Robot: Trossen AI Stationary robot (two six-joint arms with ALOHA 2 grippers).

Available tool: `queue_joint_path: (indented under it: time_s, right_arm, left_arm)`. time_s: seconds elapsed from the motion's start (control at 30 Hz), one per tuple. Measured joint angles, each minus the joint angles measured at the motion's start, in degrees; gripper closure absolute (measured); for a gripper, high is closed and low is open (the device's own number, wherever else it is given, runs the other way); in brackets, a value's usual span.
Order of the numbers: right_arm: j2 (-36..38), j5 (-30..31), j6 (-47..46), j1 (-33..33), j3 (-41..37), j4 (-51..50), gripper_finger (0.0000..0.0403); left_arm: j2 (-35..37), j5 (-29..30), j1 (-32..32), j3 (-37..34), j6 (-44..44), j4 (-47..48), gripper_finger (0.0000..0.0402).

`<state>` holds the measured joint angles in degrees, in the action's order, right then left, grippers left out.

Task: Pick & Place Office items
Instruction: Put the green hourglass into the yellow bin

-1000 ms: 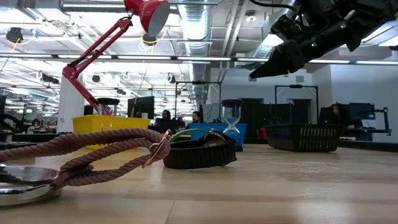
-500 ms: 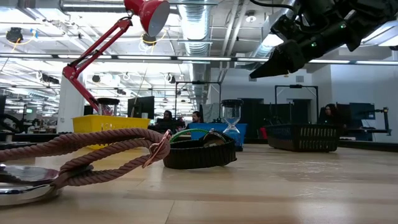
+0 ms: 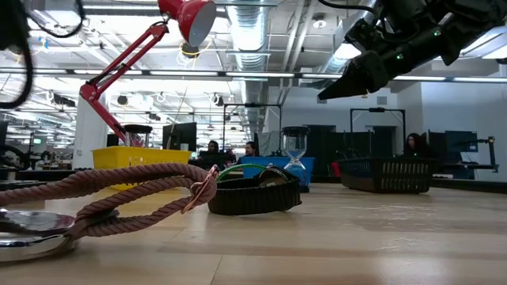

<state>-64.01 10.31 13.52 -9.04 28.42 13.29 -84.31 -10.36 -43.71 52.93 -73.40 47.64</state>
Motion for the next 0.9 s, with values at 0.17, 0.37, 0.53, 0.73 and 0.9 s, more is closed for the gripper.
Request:
queue_joint_path:
  time_s: [0.17,0.37,0.53,0.73,0.9]
  right_arm:
    - [0.00,0.00,0.00,0.00,0.00,0.01,0.0235]
    - [0.00,0.00,0.00,0.00,0.00,0.03,0.0235]
    - [0.00,0.00,0.00,0.00,0.00,0.02,0.0235]
    - [0.00,0.00,0.00,0.00,0.00,0.03,0.0235]
    - [0.00,0.00,0.00,0.00,0.00,0.03,0.0235]
  left_arm:
    - [-0.26,2.82,2.71,-0.25,5.16,0.36,0.0205]
    - [-0.26,2.80,5.87,-0.23,11.02,0.50,0.0208]
    - [-0.24,2.86,7.55,-0.22,13.77,0.59,0.0199]
    - [-0.15,4.70,8.14,-0.15,14.68,0.55,0.0208]
    - [-0.15,5.96,8.14,-0.09,14.68,0.49,0.0203]
